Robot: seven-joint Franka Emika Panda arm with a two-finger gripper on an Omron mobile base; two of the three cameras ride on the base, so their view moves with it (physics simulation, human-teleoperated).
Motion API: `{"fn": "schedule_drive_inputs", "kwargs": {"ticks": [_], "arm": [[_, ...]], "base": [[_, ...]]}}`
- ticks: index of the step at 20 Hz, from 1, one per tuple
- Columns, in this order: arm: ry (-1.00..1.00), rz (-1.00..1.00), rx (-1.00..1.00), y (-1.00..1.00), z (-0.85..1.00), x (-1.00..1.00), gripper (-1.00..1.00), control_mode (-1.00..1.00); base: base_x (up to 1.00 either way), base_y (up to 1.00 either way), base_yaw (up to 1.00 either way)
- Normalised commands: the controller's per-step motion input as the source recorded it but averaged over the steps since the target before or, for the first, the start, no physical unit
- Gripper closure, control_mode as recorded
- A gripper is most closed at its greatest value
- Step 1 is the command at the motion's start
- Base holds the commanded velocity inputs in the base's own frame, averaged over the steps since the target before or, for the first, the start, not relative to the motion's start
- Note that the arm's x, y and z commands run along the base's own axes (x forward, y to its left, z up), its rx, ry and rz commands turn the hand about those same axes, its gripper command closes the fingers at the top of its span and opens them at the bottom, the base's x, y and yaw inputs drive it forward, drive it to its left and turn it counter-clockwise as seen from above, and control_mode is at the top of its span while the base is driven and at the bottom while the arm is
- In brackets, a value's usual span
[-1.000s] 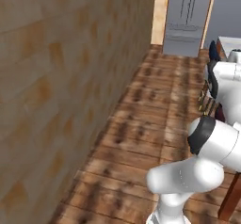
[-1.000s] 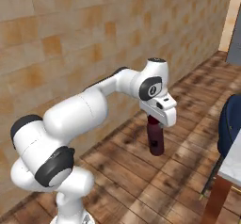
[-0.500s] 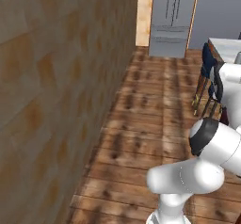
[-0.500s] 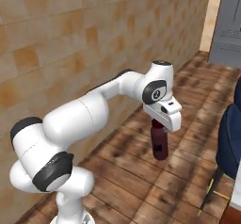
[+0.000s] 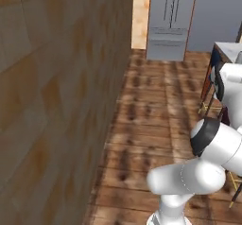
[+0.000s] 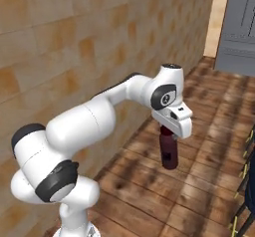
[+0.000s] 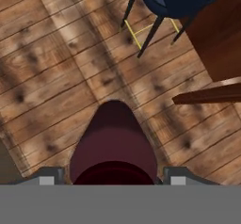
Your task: There is a wine glass and glass cup on the dining counter. Place the wine bottle next to the wine glass and the juice bottle next to the glass cup.
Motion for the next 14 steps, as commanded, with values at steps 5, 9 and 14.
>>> {"fn": "schedule_drive_inputs", "kwargs": {"ticks": [5, 9, 14], "arm": [[0.0, 0.0, 0.0, 0.0, 0.0, 0.0, 1.0, 1.0], [0.0, 0.0, 0.0, 0.0, 0.0, 0.0, 1.0, 1.0], [0.0, 0.0, 0.0, 0.0, 0.0, 0.0, 1.0, 1.0]], "base": [[0.79, 0.17, -0.29], [0.75, 0.17, -0.34], [0.83, 0.19, -0.26]]}}
